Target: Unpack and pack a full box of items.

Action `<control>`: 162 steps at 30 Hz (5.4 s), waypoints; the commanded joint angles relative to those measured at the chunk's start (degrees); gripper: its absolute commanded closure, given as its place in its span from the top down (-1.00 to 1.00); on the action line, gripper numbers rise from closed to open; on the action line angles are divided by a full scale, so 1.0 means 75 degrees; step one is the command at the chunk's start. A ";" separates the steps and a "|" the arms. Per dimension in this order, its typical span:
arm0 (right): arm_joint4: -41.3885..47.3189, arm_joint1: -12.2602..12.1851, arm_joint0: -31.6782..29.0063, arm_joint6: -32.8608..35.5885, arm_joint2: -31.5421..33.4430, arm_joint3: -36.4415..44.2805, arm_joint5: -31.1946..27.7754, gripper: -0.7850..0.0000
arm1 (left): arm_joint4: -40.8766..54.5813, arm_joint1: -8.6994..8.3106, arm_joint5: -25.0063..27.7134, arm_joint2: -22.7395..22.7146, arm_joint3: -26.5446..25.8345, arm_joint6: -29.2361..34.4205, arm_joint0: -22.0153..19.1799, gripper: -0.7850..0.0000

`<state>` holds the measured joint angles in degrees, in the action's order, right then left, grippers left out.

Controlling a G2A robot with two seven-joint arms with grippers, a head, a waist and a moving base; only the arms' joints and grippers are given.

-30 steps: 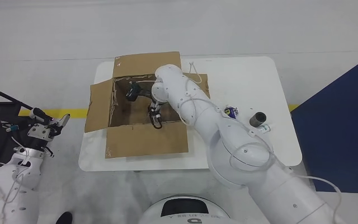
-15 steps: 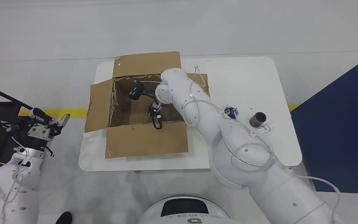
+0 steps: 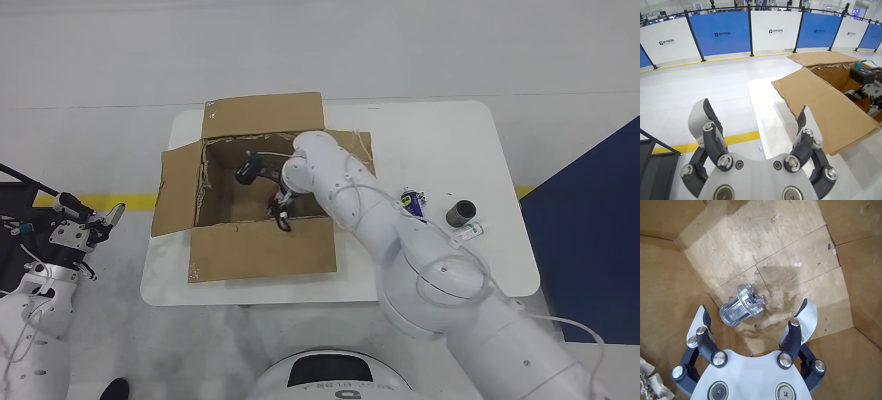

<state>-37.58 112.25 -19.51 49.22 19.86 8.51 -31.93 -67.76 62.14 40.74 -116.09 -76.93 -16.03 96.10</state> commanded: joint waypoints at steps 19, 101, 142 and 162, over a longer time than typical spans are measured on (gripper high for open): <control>-0.0224 -0.0205 0.0125 -0.0036 0.0164 0.0159 -0.0223 -1.00 | 0.0000 0.0000 0.0000 0.0000 0.0000 0.0000 0.0000 1.00; -0.1385 -0.0391 -0.0108 -0.0765 0.0389 0.0127 -0.0262 0.38 | 0.0000 0.0000 0.0000 0.0000 0.0000 0.0000 0.0000 1.00; -0.2374 -0.1226 -0.0004 -0.4049 0.0626 0.0731 -0.2045 -1.00 | 0.0000 0.0000 0.0000 0.0000 0.0000 0.0000 0.0000 1.00; -0.3747 -0.3585 -0.1998 -0.5991 0.2274 0.5160 -0.1490 -1.00 | 0.0000 0.0000 0.0000 0.0000 0.0000 0.0000 0.0000 1.00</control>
<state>-65.23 86.93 -32.42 2.59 34.96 42.48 -43.67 -67.76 62.14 40.74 -116.09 -76.93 -16.03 96.10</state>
